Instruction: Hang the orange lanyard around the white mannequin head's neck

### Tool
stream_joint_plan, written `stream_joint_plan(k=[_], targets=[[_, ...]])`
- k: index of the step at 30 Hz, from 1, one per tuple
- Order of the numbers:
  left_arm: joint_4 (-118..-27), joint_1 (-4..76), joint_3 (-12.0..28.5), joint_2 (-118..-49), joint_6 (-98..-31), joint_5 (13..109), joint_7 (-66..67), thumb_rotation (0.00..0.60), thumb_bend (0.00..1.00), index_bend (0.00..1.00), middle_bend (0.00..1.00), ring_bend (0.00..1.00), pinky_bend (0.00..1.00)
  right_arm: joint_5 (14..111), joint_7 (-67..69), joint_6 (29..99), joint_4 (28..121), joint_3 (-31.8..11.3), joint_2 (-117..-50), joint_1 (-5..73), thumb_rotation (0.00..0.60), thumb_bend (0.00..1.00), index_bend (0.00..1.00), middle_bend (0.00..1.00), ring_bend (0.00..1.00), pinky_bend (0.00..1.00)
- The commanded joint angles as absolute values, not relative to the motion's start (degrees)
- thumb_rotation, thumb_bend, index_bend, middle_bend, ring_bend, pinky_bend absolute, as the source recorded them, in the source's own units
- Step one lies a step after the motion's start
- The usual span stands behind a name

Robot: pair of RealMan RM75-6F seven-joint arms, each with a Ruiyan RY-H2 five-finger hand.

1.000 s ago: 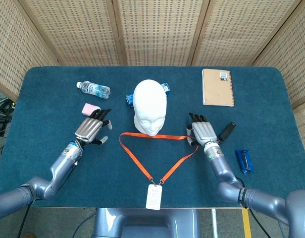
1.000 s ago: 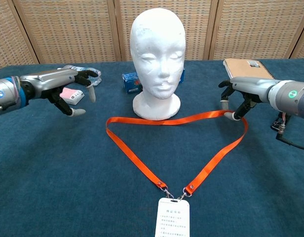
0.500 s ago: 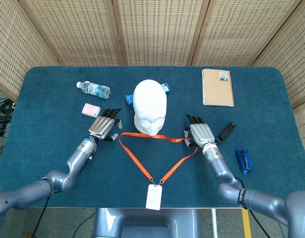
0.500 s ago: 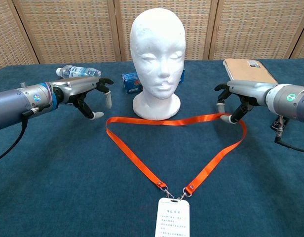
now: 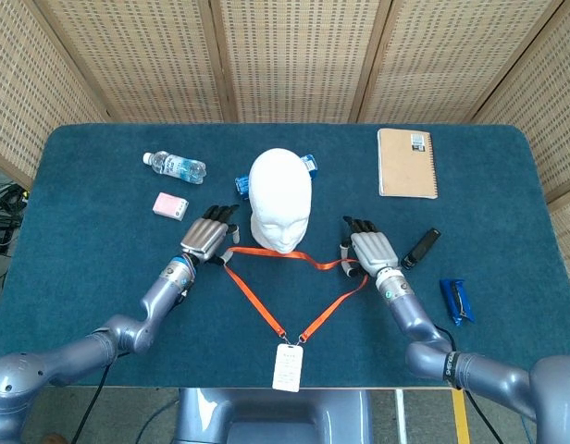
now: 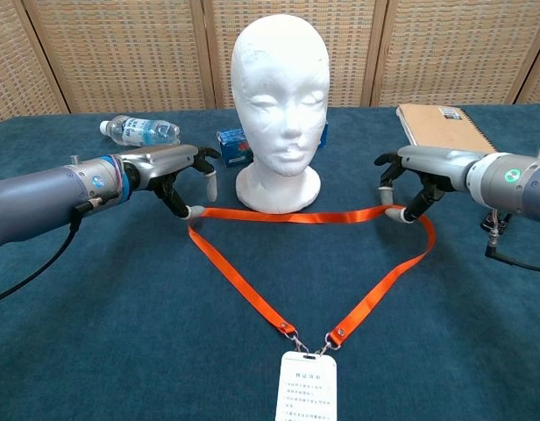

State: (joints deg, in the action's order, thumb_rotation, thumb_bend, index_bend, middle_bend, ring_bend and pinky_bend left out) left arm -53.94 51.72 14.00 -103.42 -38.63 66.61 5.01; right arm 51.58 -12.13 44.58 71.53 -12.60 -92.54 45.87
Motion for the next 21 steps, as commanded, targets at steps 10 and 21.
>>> stream_joint_plan(k=[10, 21], targets=[[-51.3, 52.6, 13.8, -105.9, -37.6, 64.0, 6.2, 0.6, 0.4, 0.48, 0.0, 0.0, 0.0, 52.5, -10.7, 44.1, 71.3, -12.6, -92.4, 45.7, 0.6, 0.64, 0.69, 0.0, 0.0, 0.0], [-50.1, 52.3, 13.3, -107.2, -39.5, 65.5, 4.3, 0.6, 0.46, 0.7, 0.0, 0.0, 0.0, 53.7, -8.9, 43.8, 70.7, -12.7, -92.5, 45.5, 0.6, 0.64, 0.69, 0.0, 0.0, 0.0]])
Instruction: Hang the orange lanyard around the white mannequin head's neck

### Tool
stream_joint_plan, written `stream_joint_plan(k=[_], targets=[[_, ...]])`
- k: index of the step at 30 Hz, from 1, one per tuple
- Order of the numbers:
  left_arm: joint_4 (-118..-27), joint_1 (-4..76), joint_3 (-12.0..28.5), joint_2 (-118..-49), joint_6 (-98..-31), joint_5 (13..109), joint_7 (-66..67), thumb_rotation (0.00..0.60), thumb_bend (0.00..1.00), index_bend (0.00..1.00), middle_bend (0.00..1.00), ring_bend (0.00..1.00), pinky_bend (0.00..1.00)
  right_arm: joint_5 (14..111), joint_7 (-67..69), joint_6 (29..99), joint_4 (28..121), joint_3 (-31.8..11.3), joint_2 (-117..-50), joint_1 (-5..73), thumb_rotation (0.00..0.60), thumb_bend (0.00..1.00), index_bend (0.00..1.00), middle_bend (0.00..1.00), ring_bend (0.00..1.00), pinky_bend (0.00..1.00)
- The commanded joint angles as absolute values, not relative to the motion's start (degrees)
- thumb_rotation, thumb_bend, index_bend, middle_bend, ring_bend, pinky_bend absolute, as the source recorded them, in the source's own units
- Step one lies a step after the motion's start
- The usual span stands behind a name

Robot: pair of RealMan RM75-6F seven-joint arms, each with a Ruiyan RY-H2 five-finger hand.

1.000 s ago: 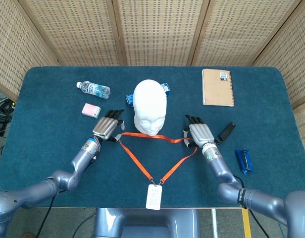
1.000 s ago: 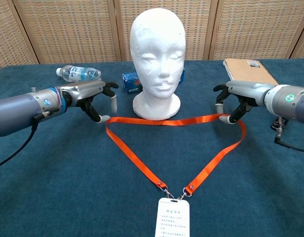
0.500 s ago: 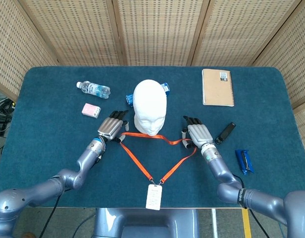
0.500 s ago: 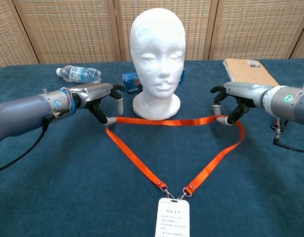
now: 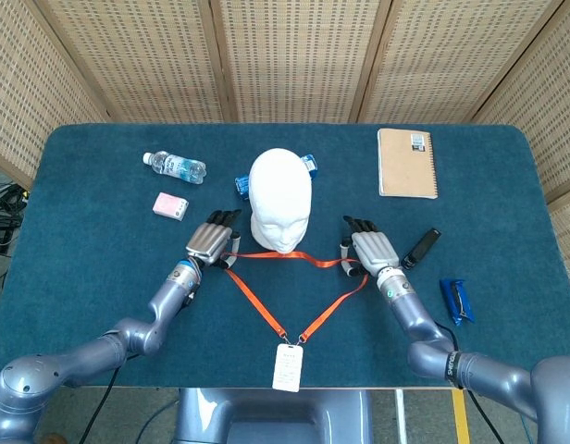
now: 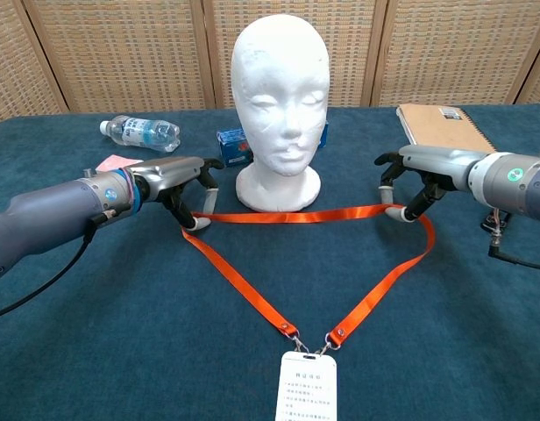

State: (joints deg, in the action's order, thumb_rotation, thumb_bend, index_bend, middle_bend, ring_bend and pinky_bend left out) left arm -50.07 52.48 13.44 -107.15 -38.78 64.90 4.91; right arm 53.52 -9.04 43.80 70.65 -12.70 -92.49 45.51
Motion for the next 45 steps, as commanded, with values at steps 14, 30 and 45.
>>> stream_joint_plan(k=[14, 30, 45], targets=[[-59.7, 45.8, 6.3, -100.7, -53.7, 78.6, -0.2, 0.6, 0.46, 0.76, 0.0, 0.0, 0.0, 60.1, -9.5, 46.3, 78.9, -10.5, -86.8, 43.9, 0.6, 0.64, 0.7, 0.0, 0.0, 0.0], [-73.7, 42.4, 2.9, -89.3, -66.5, 90.0, -1.0, 0.6, 0.46, 0.78, 0.0, 0.0, 0.0, 75.6, -4.0, 49.9, 90.6, -8.1, -76.3, 42.7, 0.6, 0.64, 0.7, 0.0, 0.0, 0.0], [-91.3, 41.1, 9.4, -79.4, -68.8, 84.7, 2.8, 0.6, 0.46, 0.77, 0.0, 0.0, 0.0, 73.5, 2.2, 55.7, 105.8, -15.8, -67.8, 41.8, 0.6, 0.64, 0.71, 0.0, 0.0, 0.0]])
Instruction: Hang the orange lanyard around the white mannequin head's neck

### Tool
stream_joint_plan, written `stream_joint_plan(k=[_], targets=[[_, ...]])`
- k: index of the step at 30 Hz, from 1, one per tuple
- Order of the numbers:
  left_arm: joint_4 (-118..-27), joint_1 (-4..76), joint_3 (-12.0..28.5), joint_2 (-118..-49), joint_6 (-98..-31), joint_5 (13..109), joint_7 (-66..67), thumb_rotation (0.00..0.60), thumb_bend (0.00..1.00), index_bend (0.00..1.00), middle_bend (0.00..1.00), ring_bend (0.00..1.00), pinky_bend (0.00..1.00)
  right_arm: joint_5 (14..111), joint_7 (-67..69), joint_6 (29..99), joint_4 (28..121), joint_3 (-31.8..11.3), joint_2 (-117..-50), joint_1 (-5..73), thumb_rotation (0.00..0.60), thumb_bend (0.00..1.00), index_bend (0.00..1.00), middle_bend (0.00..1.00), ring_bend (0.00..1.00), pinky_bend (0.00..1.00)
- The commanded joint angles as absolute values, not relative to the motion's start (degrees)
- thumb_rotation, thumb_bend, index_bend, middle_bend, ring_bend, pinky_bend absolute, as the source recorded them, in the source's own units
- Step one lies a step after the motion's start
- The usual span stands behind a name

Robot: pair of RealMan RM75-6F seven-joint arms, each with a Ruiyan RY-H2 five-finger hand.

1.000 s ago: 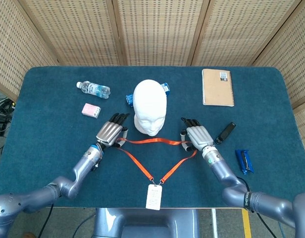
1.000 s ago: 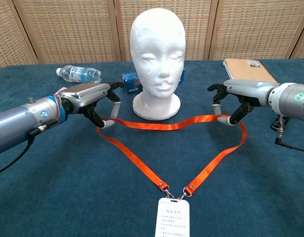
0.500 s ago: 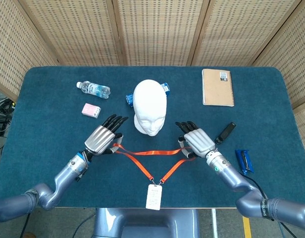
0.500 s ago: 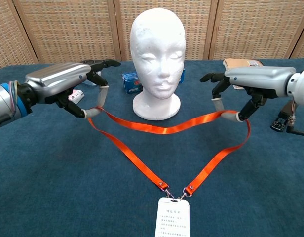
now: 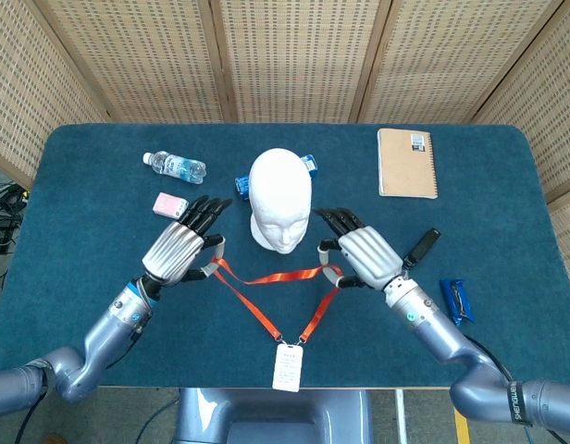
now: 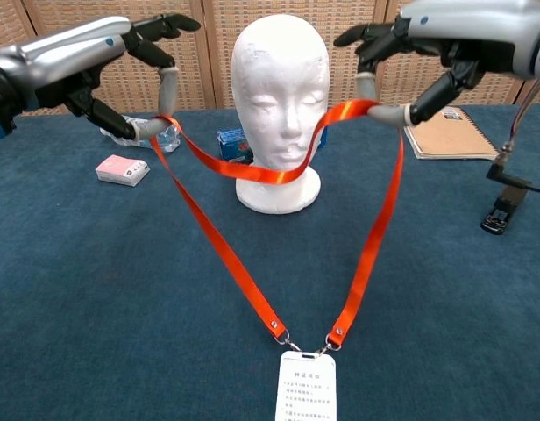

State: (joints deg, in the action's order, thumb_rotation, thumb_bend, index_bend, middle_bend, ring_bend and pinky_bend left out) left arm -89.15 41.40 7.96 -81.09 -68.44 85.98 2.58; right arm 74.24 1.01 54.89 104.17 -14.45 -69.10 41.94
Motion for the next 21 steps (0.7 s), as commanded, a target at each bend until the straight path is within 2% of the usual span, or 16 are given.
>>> stream_joint_plan(k=[1, 11, 21], targets=[[-91.8, 41.1, 9.8, -79.1, -68.9, 84.4, 3.0, 0.6, 0.46, 0.77, 0.0, 0.0, 0.0, 73.2, 2.5, 55.9, 106.3, -16.3, -67.5, 41.9, 0.6, 0.64, 0.71, 0.0, 0.0, 0.0], [-98.7, 42.2, 16.4, -77.5, -66.6, 72.7, 7.2, 0.6, 0.46, 0.78, 0.0, 0.0, 0.0, 62.6, 4.7, 55.1, 110.2, -22.8, -66.0, 44.5, 0.6, 0.64, 0.71, 0.0, 0.0, 0.0], [-101.3, 44.4, 21.7, -76.3, -64.7, 62.7, 10.2, 0.6, 0.46, 0.78, 0.0, 0.0, 0.0, 52.3, 6.3, 53.5, 109.5, -28.5, -65.0, 48.2, 0.6, 0.64, 0.71, 0.01, 0.0, 0.0]])
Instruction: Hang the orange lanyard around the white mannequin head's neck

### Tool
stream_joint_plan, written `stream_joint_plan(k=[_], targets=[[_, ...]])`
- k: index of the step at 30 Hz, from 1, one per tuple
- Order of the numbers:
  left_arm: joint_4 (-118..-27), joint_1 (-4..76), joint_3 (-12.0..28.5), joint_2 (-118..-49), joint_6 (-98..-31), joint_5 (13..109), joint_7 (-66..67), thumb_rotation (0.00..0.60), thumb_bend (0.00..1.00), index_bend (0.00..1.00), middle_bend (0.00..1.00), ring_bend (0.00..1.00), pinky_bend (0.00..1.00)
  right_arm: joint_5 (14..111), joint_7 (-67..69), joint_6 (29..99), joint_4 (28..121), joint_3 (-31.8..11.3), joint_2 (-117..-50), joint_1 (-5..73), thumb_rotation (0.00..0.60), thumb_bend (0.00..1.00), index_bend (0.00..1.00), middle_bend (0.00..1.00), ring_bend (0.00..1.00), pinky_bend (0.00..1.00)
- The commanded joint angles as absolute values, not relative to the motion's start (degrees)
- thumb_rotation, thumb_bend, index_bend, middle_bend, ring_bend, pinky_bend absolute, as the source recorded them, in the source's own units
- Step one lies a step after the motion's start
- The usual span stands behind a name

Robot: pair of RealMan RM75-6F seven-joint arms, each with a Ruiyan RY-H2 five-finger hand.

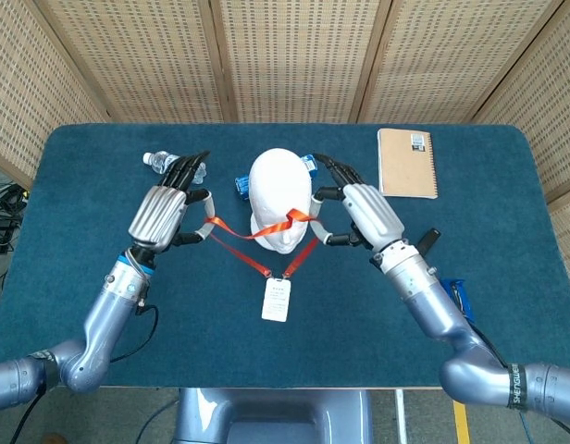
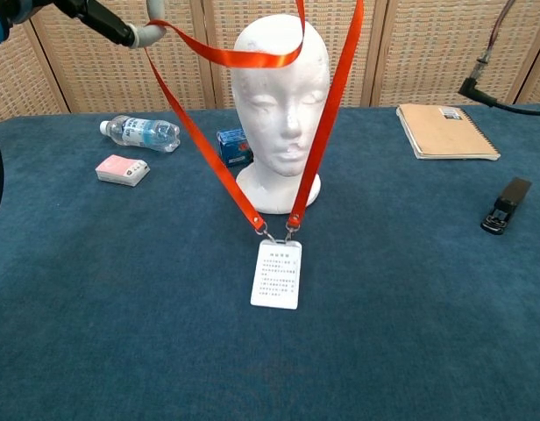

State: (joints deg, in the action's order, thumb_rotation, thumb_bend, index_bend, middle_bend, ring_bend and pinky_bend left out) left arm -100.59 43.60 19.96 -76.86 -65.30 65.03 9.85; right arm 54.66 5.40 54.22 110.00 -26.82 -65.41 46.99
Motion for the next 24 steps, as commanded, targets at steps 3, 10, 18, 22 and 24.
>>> stream_joint_plan(k=[3, 10, 18, 22, 24], targets=[[-100.9, 45.2, 23.0, -76.3, -64.1, 60.7, 10.6, 0.6, 0.46, 0.78, 0.0, 0.0, 0.0, 50.3, 6.8, 53.0, 108.3, -29.6, -64.9, 49.2, 0.6, 0.64, 0.71, 0.02, 0.0, 0.0], [-97.6, 48.0, 26.2, -76.9, -62.0, 52.1, 12.0, 0.6, 0.46, 0.78, 0.0, 0.0, 0.0, 42.5, 8.7, 50.3, 103.1, -32.4, -66.2, 52.9, 0.6, 0.64, 0.71, 0.02, 0.0, 0.0], [-90.2, 51.6, 28.6, -78.9, -58.3, 44.4, 11.6, 0.6, 0.46, 0.78, 0.0, 0.0, 0.0, 34.6, 6.8, 46.4, 92.9, -32.4, -68.6, 58.4, 0.6, 0.64, 0.71, 0.02, 0.0, 0.0], [-85.7, 53.9, 29.0, -80.3, -56.0, 40.6, 12.4, 0.6, 0.46, 0.78, 0.0, 0.0, 0.0, 32.0, 6.2, 44.5, 87.7, -31.5, -70.3, 60.1, 0.6, 0.64, 0.71, 0.02, 0.0, 0.0], [-81.0, 55.8, 27.8, -81.9, -54.2, 39.0, 14.4, 0.6, 0.46, 0.77, 0.0, 0.0, 0.0, 30.6, 4.7, 43.2, 82.4, -29.6, -72.4, 61.4, 0.6, 0.64, 0.71, 0.02, 0.0, 0.0]])
